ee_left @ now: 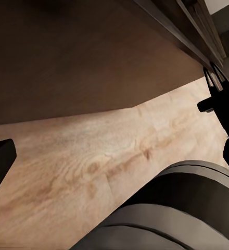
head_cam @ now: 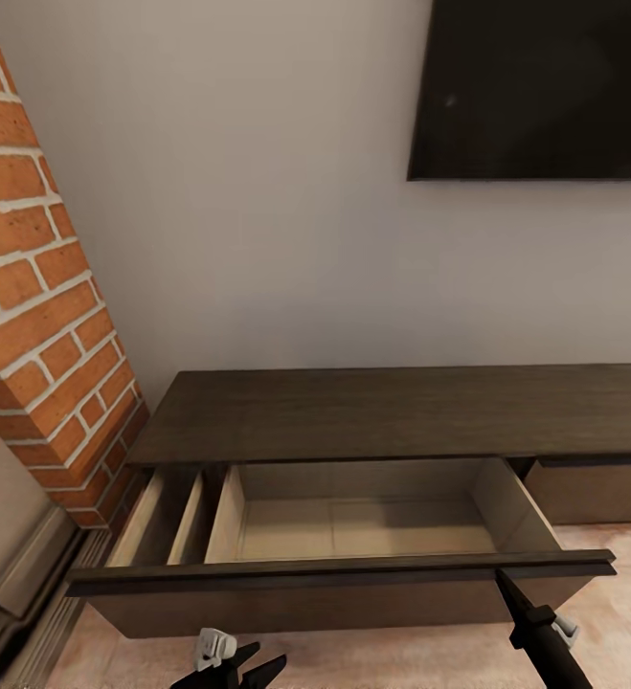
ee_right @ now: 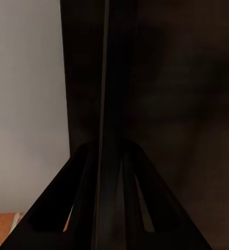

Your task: Place each of the two pumpkins and all three candles from the living room inside a cabinet in the living room (use any cabinet), then make sure every cabinet is closed, and position the cauldron so it is next to a table in the living room.

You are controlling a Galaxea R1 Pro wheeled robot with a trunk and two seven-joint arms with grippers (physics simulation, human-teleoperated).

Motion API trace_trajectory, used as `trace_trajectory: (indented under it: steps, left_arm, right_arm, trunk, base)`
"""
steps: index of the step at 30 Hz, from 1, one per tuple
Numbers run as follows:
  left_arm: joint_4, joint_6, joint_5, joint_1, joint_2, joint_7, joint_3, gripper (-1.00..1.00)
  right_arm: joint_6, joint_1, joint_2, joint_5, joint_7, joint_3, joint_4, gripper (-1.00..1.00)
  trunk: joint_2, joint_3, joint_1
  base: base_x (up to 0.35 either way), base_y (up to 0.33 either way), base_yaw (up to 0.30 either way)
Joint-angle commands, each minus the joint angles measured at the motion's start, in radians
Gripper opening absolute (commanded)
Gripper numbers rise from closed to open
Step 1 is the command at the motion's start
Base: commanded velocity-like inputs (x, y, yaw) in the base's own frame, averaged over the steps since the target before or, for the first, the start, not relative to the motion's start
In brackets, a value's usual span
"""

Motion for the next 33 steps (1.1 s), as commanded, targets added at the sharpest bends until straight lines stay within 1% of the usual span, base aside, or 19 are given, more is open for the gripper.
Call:
trace_trajectory:
  steps: [1,11,16,25,33]
  left_arm:
    - [0.0,0.005,0.011,-0.001,0.001,-0.002,-0.003,1.0]
    - [0.001,0.004,0.011,-0.001,0.001,-0.001,-0.003,1.0]
    - [0.016,0.001,0.009,-0.001,0.001,-0.002,-0.003,1.0]
    - [0.019,0.0,0.009,-0.001,0.001,-0.002,-0.003,1.0]
    - [0.02,-0.001,0.009,-0.001,0.001,-0.002,-0.003,1.0]
  right_arm:
    - [0.022,-0.001,0.0,-0.013,0.026,0.012,0.0,-1.0]
    - [0.022,-0.001,0.0,-0.013,0.026,0.012,0.0,-1.0]
    - [0.022,-0.001,0.0,-0.013,0.026,0.012,0.0,-1.0]
    - [0.022,-0.001,0.0,-0.013,0.026,0.012,0.0,-1.0]
    - [0.023,-0.001,0.0,-0.013,0.026,0.012,0.001,-1.0]
  trunk:
    - [0.0,-0.001,-0.001]
    - [0.0,-0.001,-0.001]
    - [0.0,-0.001,-0.001]
    - [0.0,-0.001,-0.001]
    - [0.0,-0.001,-0.001]
  base:
    - [-0.056,0.0,0.0]
    - [-0.135,0.0,0.0]
    - [-0.15,0.0,0.0]
    - [-0.103,0.0,0.0]
    - [-0.039,0.0,0.0]
